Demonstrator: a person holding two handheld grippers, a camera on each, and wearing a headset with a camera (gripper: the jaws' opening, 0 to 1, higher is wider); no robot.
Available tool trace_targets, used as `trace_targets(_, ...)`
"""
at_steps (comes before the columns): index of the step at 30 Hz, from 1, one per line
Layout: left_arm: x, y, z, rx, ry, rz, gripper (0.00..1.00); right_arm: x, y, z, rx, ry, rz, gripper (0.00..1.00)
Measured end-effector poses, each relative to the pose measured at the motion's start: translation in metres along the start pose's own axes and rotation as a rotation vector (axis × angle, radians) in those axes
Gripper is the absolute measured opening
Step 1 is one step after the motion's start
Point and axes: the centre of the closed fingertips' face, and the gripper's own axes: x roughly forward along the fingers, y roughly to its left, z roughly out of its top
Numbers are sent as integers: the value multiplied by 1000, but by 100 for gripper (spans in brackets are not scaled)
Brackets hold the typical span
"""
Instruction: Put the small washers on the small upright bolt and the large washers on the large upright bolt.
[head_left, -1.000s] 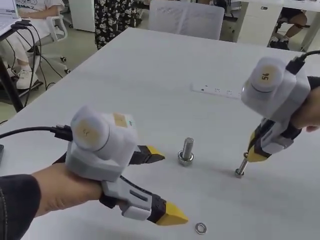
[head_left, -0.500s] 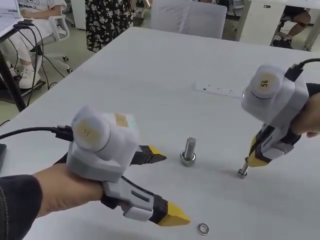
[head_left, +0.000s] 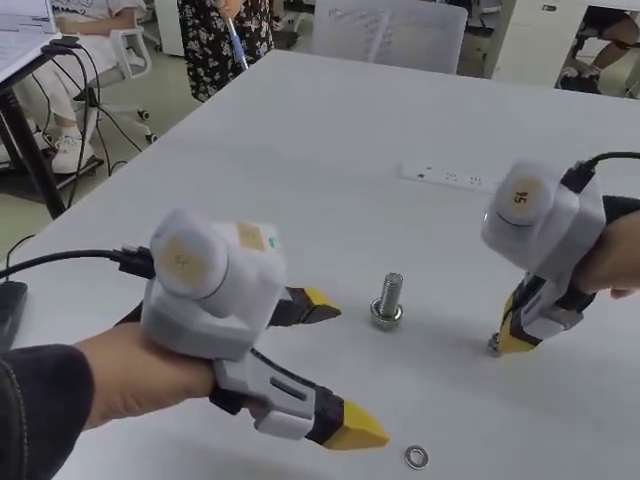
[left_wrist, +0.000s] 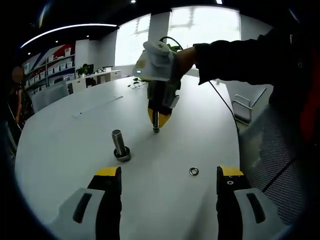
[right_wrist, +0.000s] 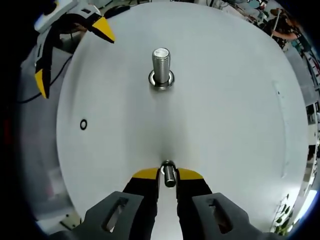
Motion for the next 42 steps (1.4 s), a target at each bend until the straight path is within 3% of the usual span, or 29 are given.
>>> trace_targets(18, 1, -1, 0, 0, 1, -3, 77, -2, 0, 1, -1, -16, -11, 16)
trace_targets(28, 3, -1, -1, 2, 6, -10, 77, -10, -2, -9, 21, -28, -27, 19)
trace_targets(42, 4, -3, -2, 4, 6, -18, 77, -15, 12, -23, 44, -34, -36, 21)
